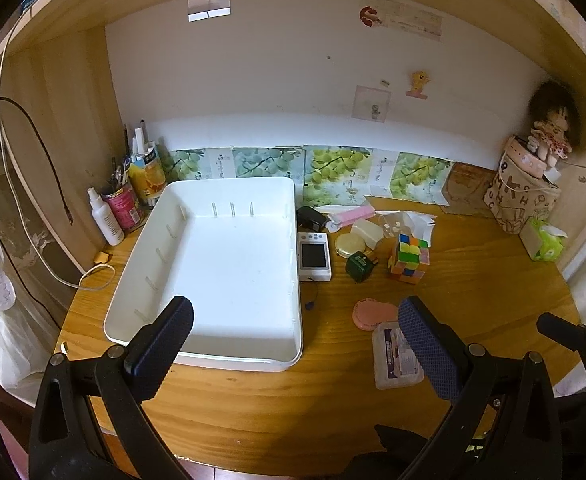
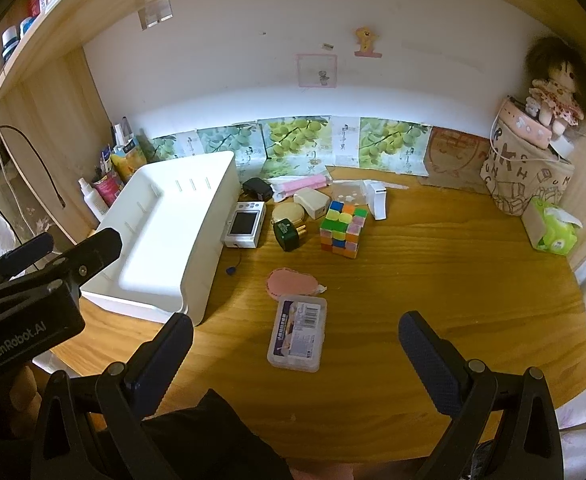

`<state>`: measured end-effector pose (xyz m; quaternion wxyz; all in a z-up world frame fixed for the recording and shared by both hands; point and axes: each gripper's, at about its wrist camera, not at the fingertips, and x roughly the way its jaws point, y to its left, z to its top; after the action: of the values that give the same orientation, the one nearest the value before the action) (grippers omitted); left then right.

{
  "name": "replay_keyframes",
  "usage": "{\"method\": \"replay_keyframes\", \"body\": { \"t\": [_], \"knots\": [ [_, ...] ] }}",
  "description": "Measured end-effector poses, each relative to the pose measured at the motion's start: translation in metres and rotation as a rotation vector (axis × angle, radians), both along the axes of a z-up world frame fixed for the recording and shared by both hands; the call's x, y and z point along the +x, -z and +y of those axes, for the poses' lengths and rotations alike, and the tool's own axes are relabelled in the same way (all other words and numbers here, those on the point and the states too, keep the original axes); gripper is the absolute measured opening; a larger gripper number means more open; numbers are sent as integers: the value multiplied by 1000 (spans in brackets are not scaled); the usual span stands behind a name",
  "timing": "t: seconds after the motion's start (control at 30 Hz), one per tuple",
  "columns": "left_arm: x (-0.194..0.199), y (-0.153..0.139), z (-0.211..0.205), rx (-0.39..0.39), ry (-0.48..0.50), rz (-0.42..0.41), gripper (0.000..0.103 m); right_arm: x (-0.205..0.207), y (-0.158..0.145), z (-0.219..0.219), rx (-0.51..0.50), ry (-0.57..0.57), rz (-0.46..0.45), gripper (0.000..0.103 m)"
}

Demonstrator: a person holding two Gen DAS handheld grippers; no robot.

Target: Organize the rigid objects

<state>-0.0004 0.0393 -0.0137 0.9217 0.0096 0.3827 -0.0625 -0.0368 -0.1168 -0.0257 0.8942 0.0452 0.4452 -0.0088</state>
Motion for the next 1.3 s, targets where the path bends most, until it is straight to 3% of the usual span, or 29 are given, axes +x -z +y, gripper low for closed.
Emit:
{"method": "replay_keyframes", "body": {
  "t": [0.33,0.73,1.0,1.3],
  "knots": [
    [-1,1,-10,-1,46,4,102,-9,1,-5,12,32,-6,103],
    [12,7,-45,20,3,50,102,3,11,-49,85,17,14,103],
    [30,23,-80,38,-29,162,102,33,20,-102,205,-20,63,103],
    [45,67,-113,94,-40,340,102,98,59,-149,410,-50,183,103]
  ]
}}
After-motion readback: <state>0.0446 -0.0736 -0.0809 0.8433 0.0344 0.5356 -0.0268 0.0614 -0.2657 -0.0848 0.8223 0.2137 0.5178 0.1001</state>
